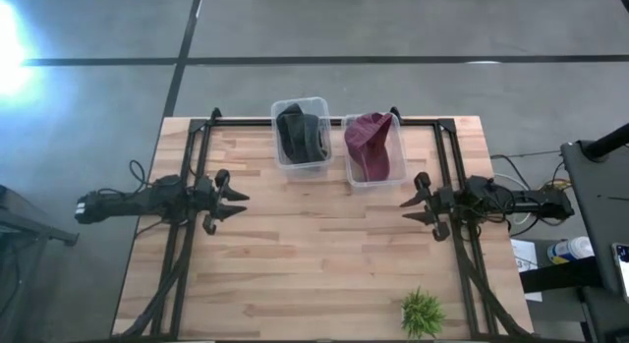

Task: Pick & Place hat
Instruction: Return to Home Position

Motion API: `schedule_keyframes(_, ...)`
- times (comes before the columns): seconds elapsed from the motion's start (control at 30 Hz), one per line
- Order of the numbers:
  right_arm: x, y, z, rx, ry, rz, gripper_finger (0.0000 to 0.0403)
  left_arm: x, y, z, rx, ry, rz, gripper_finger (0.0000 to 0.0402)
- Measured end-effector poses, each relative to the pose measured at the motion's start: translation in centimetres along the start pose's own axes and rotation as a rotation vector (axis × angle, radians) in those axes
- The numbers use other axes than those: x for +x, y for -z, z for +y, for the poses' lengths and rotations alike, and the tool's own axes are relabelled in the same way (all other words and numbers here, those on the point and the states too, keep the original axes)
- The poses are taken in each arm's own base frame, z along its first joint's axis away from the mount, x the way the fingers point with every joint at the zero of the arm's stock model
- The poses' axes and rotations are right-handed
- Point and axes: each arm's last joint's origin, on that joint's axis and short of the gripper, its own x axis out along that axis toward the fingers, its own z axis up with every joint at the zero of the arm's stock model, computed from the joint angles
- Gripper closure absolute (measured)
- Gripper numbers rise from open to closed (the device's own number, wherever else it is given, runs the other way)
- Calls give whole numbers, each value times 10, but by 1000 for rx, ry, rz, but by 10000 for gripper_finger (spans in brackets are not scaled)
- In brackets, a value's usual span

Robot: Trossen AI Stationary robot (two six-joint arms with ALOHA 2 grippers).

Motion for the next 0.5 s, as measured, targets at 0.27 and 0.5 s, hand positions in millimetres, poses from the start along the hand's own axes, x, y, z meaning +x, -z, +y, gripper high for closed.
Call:
schedule_keyframes(0.27, 0, 0, 0, 37, 1, 5, 274, 0, 0, 0, 0, 0, 0, 254)
schedule_keyframes(0.5, 1, 1, 0, 61, 1, 15, 271, 0, 0, 0, 0, 0, 1, 254)
